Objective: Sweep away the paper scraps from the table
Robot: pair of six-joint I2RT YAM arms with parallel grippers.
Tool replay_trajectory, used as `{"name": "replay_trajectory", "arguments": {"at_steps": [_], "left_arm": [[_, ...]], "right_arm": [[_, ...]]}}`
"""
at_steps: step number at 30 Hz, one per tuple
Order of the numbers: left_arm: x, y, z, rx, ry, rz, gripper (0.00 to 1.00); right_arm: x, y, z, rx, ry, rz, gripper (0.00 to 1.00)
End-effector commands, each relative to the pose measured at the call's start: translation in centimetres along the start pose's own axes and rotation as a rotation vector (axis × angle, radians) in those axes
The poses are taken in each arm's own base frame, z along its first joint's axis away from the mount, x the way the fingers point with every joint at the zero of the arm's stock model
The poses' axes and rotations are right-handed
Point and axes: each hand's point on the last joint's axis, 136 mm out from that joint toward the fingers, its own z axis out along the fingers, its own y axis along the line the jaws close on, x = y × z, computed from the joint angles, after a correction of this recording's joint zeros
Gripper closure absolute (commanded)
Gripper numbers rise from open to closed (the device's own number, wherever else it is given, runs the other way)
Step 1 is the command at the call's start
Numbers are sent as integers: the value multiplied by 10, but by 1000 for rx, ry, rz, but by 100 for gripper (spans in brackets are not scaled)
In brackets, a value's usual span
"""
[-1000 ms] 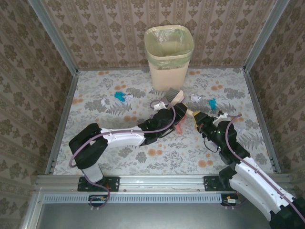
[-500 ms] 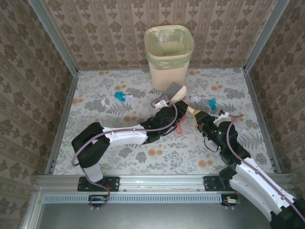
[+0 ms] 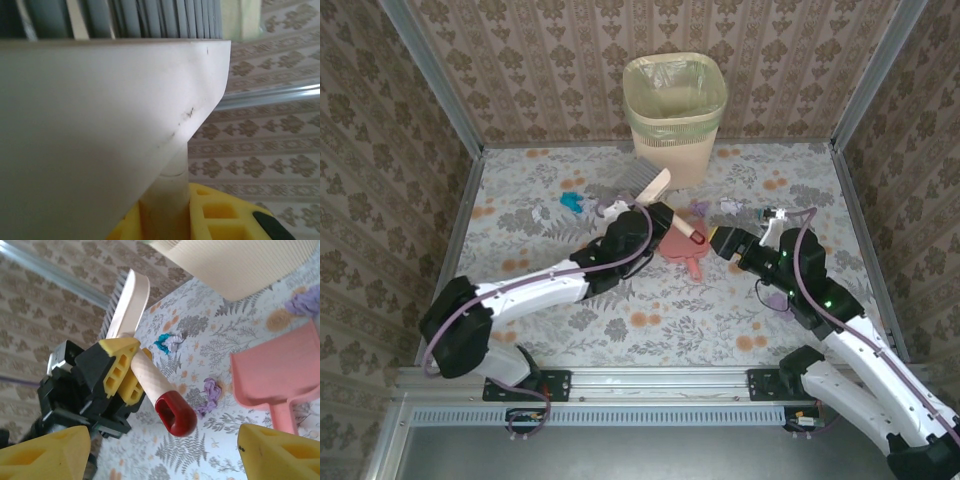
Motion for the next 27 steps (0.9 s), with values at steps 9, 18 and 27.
{"name": "replay_trajectory", "arguments": {"at_steps": [9,18,27], "left_arm": [[-36,39,-68,-282,35,-43,100],[-59,64,-97,-370,-29,-206,100],[-63,71,-99,-382,-54,-291,100]], "right_arm": [[61,35,49,-41,137,-644,16],[86,79,84,-302,52,-752,19],[90,92,111,-385,-22,-744,30]]}}
